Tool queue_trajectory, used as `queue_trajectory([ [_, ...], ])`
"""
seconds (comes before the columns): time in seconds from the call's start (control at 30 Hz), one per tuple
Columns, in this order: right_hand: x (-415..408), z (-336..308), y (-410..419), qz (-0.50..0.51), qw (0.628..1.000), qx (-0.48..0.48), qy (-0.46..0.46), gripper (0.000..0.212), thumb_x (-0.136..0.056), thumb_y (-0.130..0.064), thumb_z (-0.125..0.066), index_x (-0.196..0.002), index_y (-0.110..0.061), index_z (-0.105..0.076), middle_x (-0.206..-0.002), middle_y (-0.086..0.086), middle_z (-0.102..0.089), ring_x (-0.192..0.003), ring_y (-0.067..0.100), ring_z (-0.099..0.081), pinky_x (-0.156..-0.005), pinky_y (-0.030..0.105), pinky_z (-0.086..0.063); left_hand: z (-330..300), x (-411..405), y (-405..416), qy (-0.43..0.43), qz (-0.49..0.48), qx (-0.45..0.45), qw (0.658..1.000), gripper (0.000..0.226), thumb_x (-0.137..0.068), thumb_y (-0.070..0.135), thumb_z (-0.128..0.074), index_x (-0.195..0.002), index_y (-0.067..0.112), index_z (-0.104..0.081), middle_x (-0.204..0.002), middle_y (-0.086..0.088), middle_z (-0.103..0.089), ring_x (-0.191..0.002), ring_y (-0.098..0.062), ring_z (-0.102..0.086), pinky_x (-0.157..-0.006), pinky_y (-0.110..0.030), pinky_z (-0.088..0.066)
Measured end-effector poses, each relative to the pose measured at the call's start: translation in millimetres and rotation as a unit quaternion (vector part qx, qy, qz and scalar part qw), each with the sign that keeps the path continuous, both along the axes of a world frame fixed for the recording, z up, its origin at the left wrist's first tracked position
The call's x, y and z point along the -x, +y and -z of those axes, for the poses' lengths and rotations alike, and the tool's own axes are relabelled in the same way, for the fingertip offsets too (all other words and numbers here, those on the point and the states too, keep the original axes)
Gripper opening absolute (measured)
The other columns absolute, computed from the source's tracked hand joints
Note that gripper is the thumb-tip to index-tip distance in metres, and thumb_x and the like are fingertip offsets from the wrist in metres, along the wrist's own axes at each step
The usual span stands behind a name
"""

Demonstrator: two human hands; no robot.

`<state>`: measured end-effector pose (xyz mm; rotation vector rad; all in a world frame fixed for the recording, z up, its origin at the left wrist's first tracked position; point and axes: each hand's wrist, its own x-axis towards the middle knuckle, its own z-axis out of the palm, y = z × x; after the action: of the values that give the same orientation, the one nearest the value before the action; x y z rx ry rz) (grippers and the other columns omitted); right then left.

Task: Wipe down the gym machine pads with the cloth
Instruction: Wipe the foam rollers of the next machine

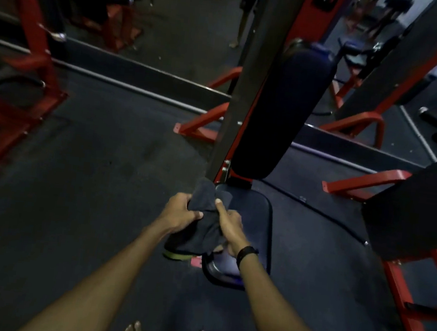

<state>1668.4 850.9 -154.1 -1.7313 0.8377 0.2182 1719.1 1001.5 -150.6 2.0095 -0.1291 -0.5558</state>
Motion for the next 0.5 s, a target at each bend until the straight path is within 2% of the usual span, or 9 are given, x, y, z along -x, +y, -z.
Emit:
queue_trajectory([
  [0.03,-2,-12,-1,-0.041,0.999,0.017,0.002,0.058,-0.086,-0.07,-0.058,-0.111,-0.017,-0.055,-0.119,0.009,-0.061,-0.121,0.035,-0.059,-0.094,0.045,-0.053,-8,-3,4,-0.028,0.012,-0.022,0.999,0.017,-0.082,0.015,-0.076,-0.098,0.012,-0.072,-0.095,-0.003,-0.074,-0.092,-0.021,-0.069,-0.082,-0.041,-0.057],
  [0.07,-8,-24,-2,-0.082,0.996,0.044,-0.004,0.063,-0.091,-0.061,-0.06,-0.131,-0.014,-0.048,-0.131,0.011,-0.056,-0.127,0.035,-0.053,-0.094,0.04,-0.05,-20,-6,9,-0.056,0.03,-0.049,0.997,0.018,-0.083,0.018,-0.073,-0.101,0.015,-0.071,-0.097,-0.003,-0.073,-0.095,-0.022,-0.068,-0.082,-0.041,-0.056],
  [0.13,-22,-47,-5,-0.147,0.979,0.124,-0.064,0.082,-0.093,-0.038,-0.069,-0.155,-0.014,-0.022,-0.154,0.012,-0.04,-0.139,0.032,-0.042,-0.104,0.037,-0.042,-38,-10,14,-0.1,0.071,-0.117,0.986,0.019,-0.085,0.02,-0.068,-0.105,0.019,-0.068,-0.105,-0.004,-0.071,-0.102,-0.026,-0.064,-0.082,-0.038,-0.053],
  [0.23,-42,-85,0,-0.305,0.909,0.231,-0.167,0.102,-0.083,-0.017,-0.077,-0.16,-0.028,-0.01,-0.165,0.005,-0.022,-0.151,0.027,-0.021,-0.118,0.049,-0.03,-69,-11,29,-0.156,0.098,-0.172,0.968,0.017,-0.082,0.021,-0.064,-0.099,0.022,-0.065,-0.107,-0.005,-0.069,-0.108,-0.031,-0.062,-0.08,-0.038,-0.048],
  [0.3,-53,-103,6,-0.405,0.849,0.288,-0.178,0.101,-0.08,-0.013,-0.076,-0.157,-0.038,-0.016,-0.166,0.0,-0.015,-0.154,0.023,-0.008,-0.12,0.058,-0.019,-90,-12,40,-0.173,0.117,-0.201,0.957,0.012,-0.079,0.02,-0.062,-0.09,0.024,-0.062,-0.1,-0.003,-0.068,-0.104,-0.031,-0.063,-0.076,-0.037,-0.046],
  [0.37,-55,-123,15,-0.478,0.789,0.337,-0.188,0.083,-0.081,-0.016,-0.074,-0.15,-0.041,-0.036,-0.164,-0.004,-0.022,-0.152,0.019,-0.006,-0.119,0.062,-0.008,-110,-5,51,-0.185,0.11,-0.214,0.953,0.013,-0.079,0.018,-0.061,-0.087,0.028,-0.061,-0.096,-0.001,-0.067,-0.102,-0.029,-0.064,-0.076,-0.038,-0.047],
  [0.4,-58,-135,23,-0.507,0.757,0.358,-0.204,0.07,-0.081,-0.018,-0.074,-0.143,-0.038,-0.047,-0.158,-0.005,-0.032,-0.15,0.018,-0.012,-0.117,0.062,-0.008,-123,-1,59,-0.193,0.096,-0.222,0.951,0.016,-0.079,0.017,-0.061,-0.088,0.029,-0.062,-0.097,-0.001,-0.067,-0.102,-0.027,-0.064,-0.077,-0.038,-0.048],
  [0.43,-59,-137,25,-0.516,0.742,0.372,-0.211,0.056,-0.082,-0.021,-0.074,-0.133,-0.034,-0.057,-0.149,-0.006,-0.044,-0.145,0.018,-0.023,-0.115,0.06,-0.012,-126,0,61,-0.195,0.097,-0.226,0.949,0.018,-0.079,0.018,-0.061,-0.09,0.031,-0.064,-0.098,0.0,-0.068,-0.101,-0.025,-0.064,-0.077,-0.038,-0.049],
  [0.5,-60,-151,34,-0.526,0.706,0.402,-0.252,0.033,-0.083,-0.027,-0.073,-0.115,-0.031,-0.066,-0.124,-0.006,-0.063,-0.128,0.018,-0.046,-0.107,0.05,-0.024,-139,11,74,-0.2,0.06,-0.231,0.95,0.014,-0.08,0.021,-0.064,-0.087,0.033,-0.062,-0.094,0.002,-0.068,-0.098,-0.022,-0.064,-0.075,-0.036,-0.049],
])
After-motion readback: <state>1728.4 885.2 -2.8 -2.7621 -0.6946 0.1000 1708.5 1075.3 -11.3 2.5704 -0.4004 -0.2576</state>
